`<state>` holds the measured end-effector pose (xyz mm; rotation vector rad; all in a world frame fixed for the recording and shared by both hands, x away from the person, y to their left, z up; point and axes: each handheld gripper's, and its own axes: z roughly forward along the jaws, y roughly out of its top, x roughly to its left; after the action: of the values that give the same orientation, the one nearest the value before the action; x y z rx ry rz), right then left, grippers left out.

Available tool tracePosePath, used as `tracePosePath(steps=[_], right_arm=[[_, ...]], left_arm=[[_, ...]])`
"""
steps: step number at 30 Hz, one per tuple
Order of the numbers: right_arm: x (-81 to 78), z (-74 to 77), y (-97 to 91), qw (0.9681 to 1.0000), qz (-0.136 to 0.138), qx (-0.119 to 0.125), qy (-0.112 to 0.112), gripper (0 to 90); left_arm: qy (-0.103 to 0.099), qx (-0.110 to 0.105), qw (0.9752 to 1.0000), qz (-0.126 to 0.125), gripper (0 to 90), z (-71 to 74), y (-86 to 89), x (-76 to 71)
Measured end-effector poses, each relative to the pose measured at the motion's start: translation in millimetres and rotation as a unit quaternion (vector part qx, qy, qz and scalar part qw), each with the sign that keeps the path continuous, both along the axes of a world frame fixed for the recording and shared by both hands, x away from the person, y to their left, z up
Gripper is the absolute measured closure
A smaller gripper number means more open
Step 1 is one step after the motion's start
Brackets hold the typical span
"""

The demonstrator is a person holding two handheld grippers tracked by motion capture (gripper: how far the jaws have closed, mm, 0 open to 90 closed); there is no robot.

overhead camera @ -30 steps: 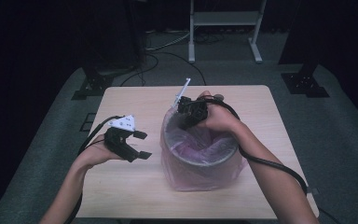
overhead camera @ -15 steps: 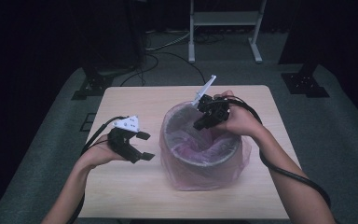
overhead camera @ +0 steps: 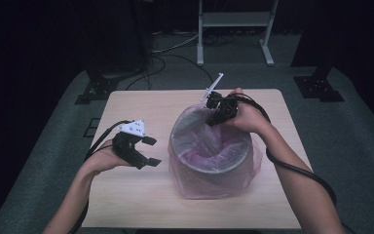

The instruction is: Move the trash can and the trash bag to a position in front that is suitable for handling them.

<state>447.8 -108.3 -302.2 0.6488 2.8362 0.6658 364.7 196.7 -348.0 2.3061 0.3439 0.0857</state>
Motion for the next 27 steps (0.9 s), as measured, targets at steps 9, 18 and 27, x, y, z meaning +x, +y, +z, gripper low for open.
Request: tracePosePath(steps=[9,18,27], right_arm=[[-19.5,15.1,-5.7,0.9992,0.015,0.037,-0.009,84.4],[-57.8,12.3,11.2,0.9936,0.083,0.072,0.025,83.5],[-72.4,2.6,37.4,0.9886,0.127,0.068,0.046,83.7]], left_arm=[[-0.001,-0.001,1.0000,0.001,18.3,0.8,3.4,-4.3],[0.000,-0.001,1.0000,-0.001,18.2,1.9,2.2,-6.5],[0.001,0.000,1.0000,-0.002,18.2,2.9,1.5,-6.9]])
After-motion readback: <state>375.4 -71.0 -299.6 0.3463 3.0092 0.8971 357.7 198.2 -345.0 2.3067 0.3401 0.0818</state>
